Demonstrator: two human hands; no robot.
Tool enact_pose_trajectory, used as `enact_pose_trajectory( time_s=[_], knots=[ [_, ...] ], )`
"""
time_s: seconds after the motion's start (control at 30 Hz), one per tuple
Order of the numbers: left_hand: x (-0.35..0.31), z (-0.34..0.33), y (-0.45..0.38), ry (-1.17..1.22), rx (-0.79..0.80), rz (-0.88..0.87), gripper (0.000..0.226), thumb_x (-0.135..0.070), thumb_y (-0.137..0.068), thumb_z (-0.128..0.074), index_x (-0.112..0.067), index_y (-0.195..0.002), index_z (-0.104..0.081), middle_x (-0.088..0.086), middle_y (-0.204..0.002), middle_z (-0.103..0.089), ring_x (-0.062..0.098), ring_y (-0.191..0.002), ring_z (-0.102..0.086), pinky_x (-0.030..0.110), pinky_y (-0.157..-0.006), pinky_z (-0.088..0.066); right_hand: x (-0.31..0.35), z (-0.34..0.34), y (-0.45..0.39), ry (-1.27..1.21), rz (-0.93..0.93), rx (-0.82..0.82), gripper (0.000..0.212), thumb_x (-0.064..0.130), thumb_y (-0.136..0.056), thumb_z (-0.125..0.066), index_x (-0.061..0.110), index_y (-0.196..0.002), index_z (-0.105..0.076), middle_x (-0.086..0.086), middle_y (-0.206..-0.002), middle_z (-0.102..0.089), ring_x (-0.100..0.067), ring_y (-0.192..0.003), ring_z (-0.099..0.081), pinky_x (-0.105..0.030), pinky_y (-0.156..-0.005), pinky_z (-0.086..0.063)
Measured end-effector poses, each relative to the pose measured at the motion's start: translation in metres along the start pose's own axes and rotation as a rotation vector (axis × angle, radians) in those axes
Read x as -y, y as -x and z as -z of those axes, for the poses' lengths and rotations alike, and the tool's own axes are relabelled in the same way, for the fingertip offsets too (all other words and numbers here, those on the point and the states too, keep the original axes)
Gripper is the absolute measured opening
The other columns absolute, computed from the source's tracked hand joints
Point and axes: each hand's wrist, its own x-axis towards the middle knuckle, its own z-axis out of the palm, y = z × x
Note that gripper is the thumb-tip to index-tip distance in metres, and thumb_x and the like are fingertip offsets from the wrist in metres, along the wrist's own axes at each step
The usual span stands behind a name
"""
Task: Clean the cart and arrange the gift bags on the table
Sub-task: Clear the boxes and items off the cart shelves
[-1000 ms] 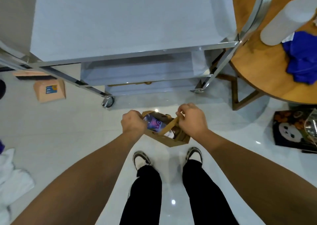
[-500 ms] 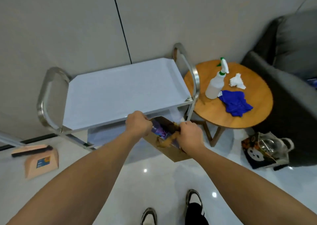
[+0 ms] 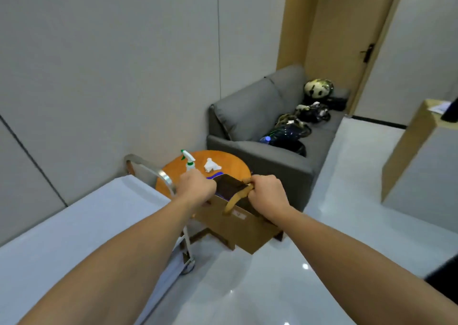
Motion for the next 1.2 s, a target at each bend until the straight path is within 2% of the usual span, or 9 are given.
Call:
enact_pose_trajectory(
  time_s=[0.13, 0.27, 0.4, 0.47, 0.6, 0.77, 0.87, 1.07, 1.2],
  knots=[
    [-0.054, -0.05, 0.031, -0.076, 0.118, -0.128, 0.009, -0.011, -0.086, -0.06, -0.006, -0.081, -0.066, 0.013, -0.084, -0.065, 0.028, -0.071, -0.067, 0.04, -0.062, -0.064, -0.059, 0.056, 0.03, -0.384, -0.26, -0.207, 0.02, 0.008, -0.096, -0.056, 0.02, -0.108, -0.066, -0.002, -0.096, -0.066, -0.019, -0.086, -0.064, -0.039, -0.077, -0.062],
    [-0.109, -0.114, 0.075, -0.206, 0.269, -0.27, 0.014, -0.014, -0.094, -0.06, -0.01, -0.083, -0.068, 0.01, -0.08, -0.067, 0.023, -0.07, -0.069, 0.037, -0.064, -0.064, -0.119, 0.104, 0.069, -0.627, -0.487, -0.204, 0.016, 0.015, -0.101, -0.057, 0.016, -0.088, -0.067, -0.008, -0.084, -0.065, -0.021, -0.071, -0.064, -0.029, -0.056, -0.057],
    [-0.156, -0.181, 0.131, -0.273, 0.456, -0.335, 0.014, -0.022, -0.1, -0.059, -0.013, -0.091, -0.064, 0.008, -0.084, -0.068, 0.02, -0.074, -0.07, 0.031, -0.068, -0.062, -0.192, 0.144, 0.113, -0.463, -0.572, -0.243, 0.024, 0.03, -0.098, -0.064, 0.012, -0.083, -0.07, -0.007, -0.078, -0.066, -0.02, -0.065, -0.059, -0.033, -0.056, -0.05],
    [-0.181, -0.212, 0.164, -0.303, 0.505, -0.377, 0.012, -0.023, -0.098, -0.061, -0.012, -0.094, -0.066, 0.008, -0.084, -0.069, 0.021, -0.073, -0.071, 0.03, -0.062, -0.061, -0.228, 0.158, 0.138, -0.287, -0.584, -0.175, 0.03, 0.035, -0.094, -0.068, 0.01, -0.078, -0.067, -0.007, -0.074, -0.064, -0.02, -0.063, -0.058, -0.033, -0.055, -0.049],
    [-0.23, -0.275, 0.232, -0.312, 0.65, -0.496, 0.013, -0.014, -0.099, -0.055, -0.009, -0.101, -0.066, 0.012, -0.093, -0.071, 0.025, -0.075, -0.073, 0.036, -0.069, -0.064, -0.294, 0.165, 0.194, -0.026, -0.648, -0.011, 0.035, 0.043, -0.093, -0.063, 0.015, -0.075, -0.055, -0.004, -0.072, -0.059, -0.02, -0.064, -0.057, -0.03, -0.055, -0.043],
    [-0.263, -0.357, 0.311, -0.422, 0.715, -0.687, 0.017, -0.017, -0.094, -0.056, -0.014, -0.103, -0.07, 0.006, -0.092, -0.07, 0.024, -0.075, -0.071, 0.038, -0.068, -0.065, -0.387, 0.176, 0.262, -0.199, -0.813, -0.03, 0.031, 0.023, -0.088, -0.066, 0.014, -0.065, -0.046, -0.002, -0.062, -0.047, -0.017, -0.055, -0.045, -0.026, -0.048, -0.034],
    [-0.278, -0.4, 0.35, -0.497, 0.758, -0.769, 0.016, -0.017, -0.092, -0.058, -0.015, -0.101, -0.071, 0.004, -0.095, -0.068, 0.024, -0.078, -0.069, 0.038, -0.071, -0.064, -0.432, 0.185, 0.295, -0.232, -0.84, -0.016, 0.036, 0.021, -0.088, -0.072, 0.013, -0.063, -0.047, -0.002, -0.061, -0.045, -0.017, -0.057, -0.045, -0.028, -0.05, -0.035],
    [-0.311, -0.469, 0.411, -0.631, 0.762, -1.011, 0.013, -0.018, -0.089, -0.061, -0.019, -0.098, -0.071, 0.002, -0.097, -0.069, 0.02, -0.084, -0.064, 0.033, -0.077, -0.06, -0.503, 0.191, 0.338, -0.333, -0.969, -0.112, 0.035, 0.005, -0.082, -0.059, 0.014, -0.057, -0.036, -0.003, -0.058, -0.034, -0.019, -0.055, -0.033, -0.031, -0.05, -0.025],
    [-0.332, -0.518, 0.428, -0.682, 0.779, -1.155, 0.01, -0.024, -0.092, -0.06, -0.021, -0.097, -0.067, 0.001, -0.096, -0.068, 0.018, -0.084, -0.064, 0.034, -0.077, -0.06, -0.547, 0.188, 0.356, -0.384, -1.101, -0.175, 0.024, 0.01, -0.086, -0.063, 0.011, -0.066, -0.049, -0.006, -0.065, -0.048, -0.023, -0.058, -0.046, -0.03, -0.05, -0.034]
  ],
)
